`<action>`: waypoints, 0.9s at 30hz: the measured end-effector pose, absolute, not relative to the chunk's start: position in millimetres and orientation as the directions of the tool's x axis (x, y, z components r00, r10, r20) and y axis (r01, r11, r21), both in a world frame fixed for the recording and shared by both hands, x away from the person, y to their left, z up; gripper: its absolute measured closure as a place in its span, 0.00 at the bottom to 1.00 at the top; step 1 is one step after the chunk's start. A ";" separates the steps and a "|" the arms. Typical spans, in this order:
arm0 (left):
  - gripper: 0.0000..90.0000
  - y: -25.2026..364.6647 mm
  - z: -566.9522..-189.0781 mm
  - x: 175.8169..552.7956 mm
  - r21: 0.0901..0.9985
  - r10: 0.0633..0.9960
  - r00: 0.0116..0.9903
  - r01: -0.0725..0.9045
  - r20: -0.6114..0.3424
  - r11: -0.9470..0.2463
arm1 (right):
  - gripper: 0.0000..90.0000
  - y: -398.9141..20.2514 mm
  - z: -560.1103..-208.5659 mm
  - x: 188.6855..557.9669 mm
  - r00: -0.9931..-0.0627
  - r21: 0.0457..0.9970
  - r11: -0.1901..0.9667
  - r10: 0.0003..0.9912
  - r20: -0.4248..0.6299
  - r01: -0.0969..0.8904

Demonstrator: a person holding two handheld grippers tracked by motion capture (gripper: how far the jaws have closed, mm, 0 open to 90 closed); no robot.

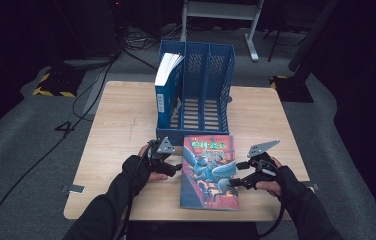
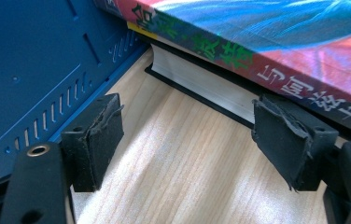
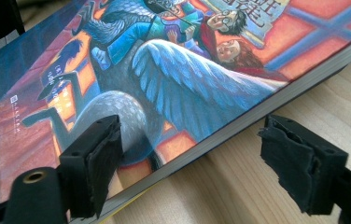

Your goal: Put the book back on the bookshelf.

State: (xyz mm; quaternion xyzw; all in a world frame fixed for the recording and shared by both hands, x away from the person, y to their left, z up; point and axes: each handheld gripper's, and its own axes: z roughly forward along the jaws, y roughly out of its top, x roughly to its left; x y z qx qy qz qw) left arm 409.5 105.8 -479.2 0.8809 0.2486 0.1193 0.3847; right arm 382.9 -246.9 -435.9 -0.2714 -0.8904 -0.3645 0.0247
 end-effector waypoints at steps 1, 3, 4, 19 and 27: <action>0.27 105.9 -479.1 409.6 0.736 0.528 0.849 0.346 0.018 -0.582 | 0.22 -245.1 -436.2 382.4 -0.854 0.634 0.591 0.458 0.245 0.499; 0.28 106.2 -478.9 409.7 0.736 0.527 0.849 0.346 0.018 -0.582 | 0.21 -243.1 -435.3 382.0 -0.859 0.632 0.600 0.456 0.233 0.490; 0.28 106.2 -478.7 409.9 0.736 0.528 0.849 0.348 0.016 -0.581 | 0.21 -242.4 -434.3 380.9 -0.863 0.634 0.607 0.455 0.218 0.480; 0.29 103.1 -480.1 414.5 0.719 0.520 0.853 0.338 0.038 -0.607 | 0.28 -238.9 -421.2 388.6 -0.889 0.703 0.580 0.424 0.171 0.412; 0.33 104.4 -481.1 418.4 0.731 0.529 0.848 0.347 0.022 -0.587 | 0.43 -225.2 -428.1 401.2 -0.870 0.725 0.530 0.452 0.197 0.439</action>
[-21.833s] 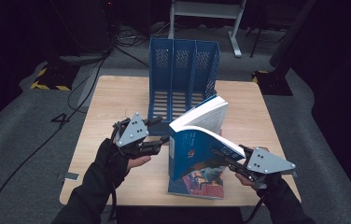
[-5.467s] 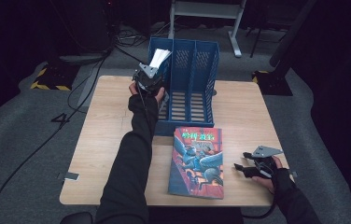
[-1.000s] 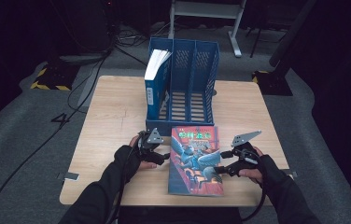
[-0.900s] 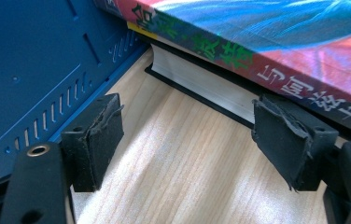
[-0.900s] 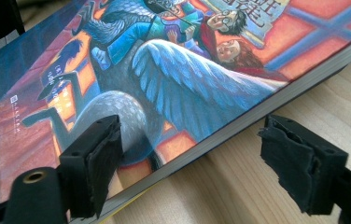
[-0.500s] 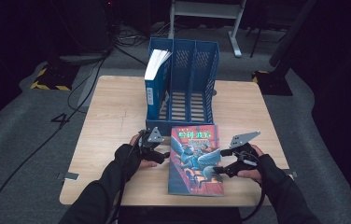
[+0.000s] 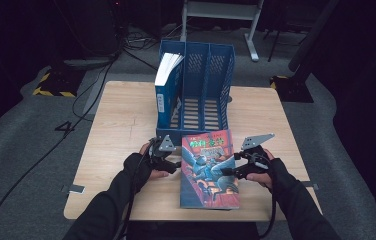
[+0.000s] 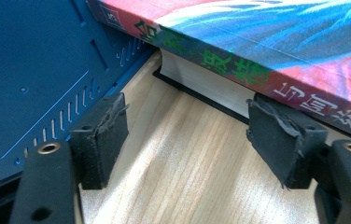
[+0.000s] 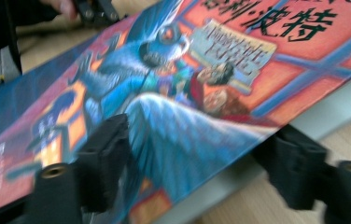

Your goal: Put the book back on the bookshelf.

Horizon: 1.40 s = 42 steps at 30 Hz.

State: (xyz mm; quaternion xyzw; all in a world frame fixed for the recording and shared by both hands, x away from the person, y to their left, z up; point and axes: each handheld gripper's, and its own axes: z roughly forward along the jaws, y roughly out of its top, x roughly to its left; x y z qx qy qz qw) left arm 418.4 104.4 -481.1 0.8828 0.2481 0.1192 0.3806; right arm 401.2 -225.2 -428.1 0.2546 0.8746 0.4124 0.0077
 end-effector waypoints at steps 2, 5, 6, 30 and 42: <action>0.34 104.5 -481.5 419.2 0.732 0.529 0.848 0.349 0.018 -0.584 | 0.57 -222.0 -430.2 404.0 -0.873 0.739 0.512 0.438 0.215 0.438; 0.34 103.4 -481.4 420.6 0.731 0.539 0.842 0.353 0.024 -0.584 | 0.66 -216.5 -434.3 407.7 -0.877 0.739 0.506 0.414 0.246 0.446; 0.34 103.7 -481.4 421.0 0.731 0.539 0.842 0.354 0.022 -0.584 | 0.69 -216.9 -434.2 407.8 -0.878 0.746 0.497 0.410 0.248 0.442; 0.46 108.9 -448.7 419.3 0.811 0.532 0.847 0.316 -0.007 -0.492 | 0.81 -225.4 -410.4 377.6 -0.929 0.894 0.362 0.345 0.135 0.264; 0.79 111.2 -420.7 418.3 0.874 0.444 0.893 0.274 -0.076 -0.401 | 0.85 -226.6 -392.1 365.1 -0.932 0.925 0.328 0.358 0.064 0.189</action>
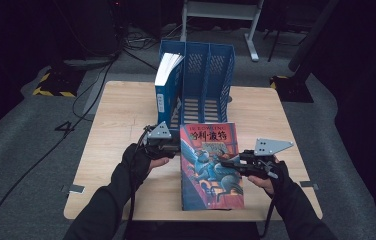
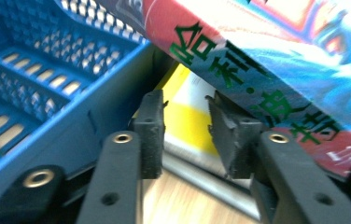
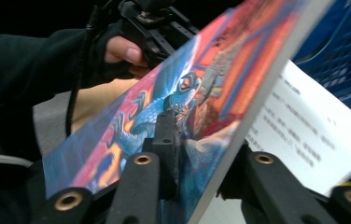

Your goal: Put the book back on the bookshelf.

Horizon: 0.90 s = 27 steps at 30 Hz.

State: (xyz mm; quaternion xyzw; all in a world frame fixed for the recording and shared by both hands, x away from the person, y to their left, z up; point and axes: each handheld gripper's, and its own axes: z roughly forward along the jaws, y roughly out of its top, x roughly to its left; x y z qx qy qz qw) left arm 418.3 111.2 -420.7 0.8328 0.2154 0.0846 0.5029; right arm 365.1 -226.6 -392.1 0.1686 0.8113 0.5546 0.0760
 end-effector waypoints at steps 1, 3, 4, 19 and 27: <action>0.79 111.6 -415.5 416.9 0.883 0.435 0.897 0.268 -0.082 -0.386 | 0.87 -226.9 -390.4 364.9 -0.930 0.930 0.320 0.365 0.054 0.179; 0.86 111.2 -406.9 415.6 0.887 0.439 0.895 0.261 -0.075 -0.381 | 0.89 -228.0 -386.7 365.1 -0.930 0.936 0.309 0.364 0.049 0.170; 0.86 111.1 -405.7 416.4 0.887 0.436 0.897 0.262 -0.077 -0.382 | 0.89 -228.0 -385.6 364.6 -0.929 0.935 0.313 0.368 0.042 0.166; 1.00 115.3 -371.4 425.1 0.923 0.442 0.895 0.221 -0.063 -0.316 | 0.92 -221.8 -384.4 371.3 -0.898 0.963 0.259 0.437 -0.049 0.073; 1.00 110.1 -344.7 419.1 0.935 0.411 0.911 0.156 -0.011 -0.320 | 0.90 -224.6 -387.2 370.6 -0.898 0.972 0.231 0.434 -0.072 0.034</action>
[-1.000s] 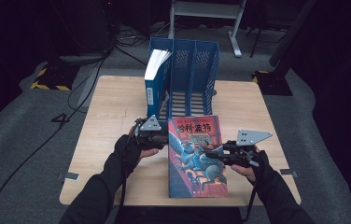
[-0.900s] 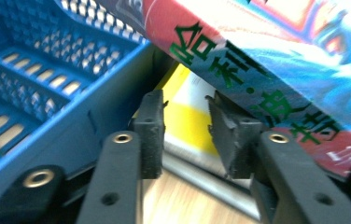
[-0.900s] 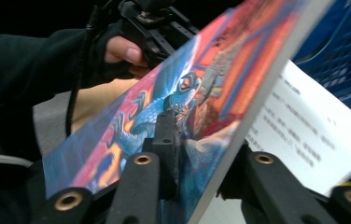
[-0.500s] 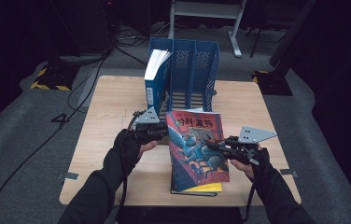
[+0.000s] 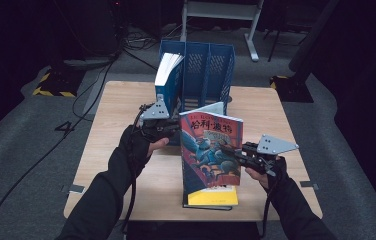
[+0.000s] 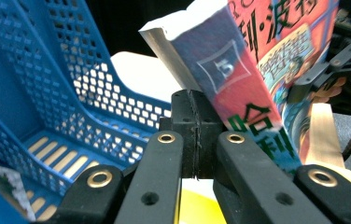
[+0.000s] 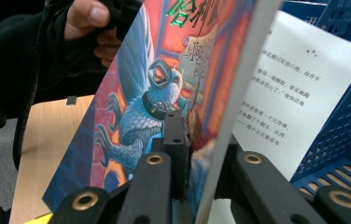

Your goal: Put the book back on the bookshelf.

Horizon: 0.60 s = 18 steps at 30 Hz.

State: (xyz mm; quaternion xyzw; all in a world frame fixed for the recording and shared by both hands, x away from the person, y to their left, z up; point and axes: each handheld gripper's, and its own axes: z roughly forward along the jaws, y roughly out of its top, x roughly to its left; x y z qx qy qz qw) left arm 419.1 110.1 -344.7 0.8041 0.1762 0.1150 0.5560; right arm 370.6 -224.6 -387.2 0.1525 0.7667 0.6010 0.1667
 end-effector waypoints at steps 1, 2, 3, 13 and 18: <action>1.00 108.0 -342.8 416.5 0.937 0.404 0.915 0.144 -0.003 -0.319 | 0.89 -225.7 -386.9 369.2 -0.898 0.972 0.234 0.433 -0.078 0.028; 1.00 106.2 -341.4 414.2 0.938 0.396 0.918 0.129 0.008 -0.320 | 0.88 -227.1 -386.6 367.5 -0.898 0.970 0.241 0.431 -0.090 0.019; 1.00 104.3 -340.0 411.5 0.942 0.382 0.924 0.122 0.008 -0.314 | 0.88 -228.0 -386.2 365.8 -0.899 0.969 0.246 0.428 -0.098 0.012; 1.00 97.3 -334.3 391.3 0.953 0.358 0.933 0.075 0.037 -0.295 | 0.85 -230.2 -378.6 352.3 -0.904 0.957 0.287 0.397 -0.161 -0.044; 0.95 101.3 -337.5 379.4 0.961 0.372 0.928 0.078 0.028 -0.267 | 0.89 -230.9 -376.6 342.4 -0.910 0.952 0.296 0.370 -0.185 -0.074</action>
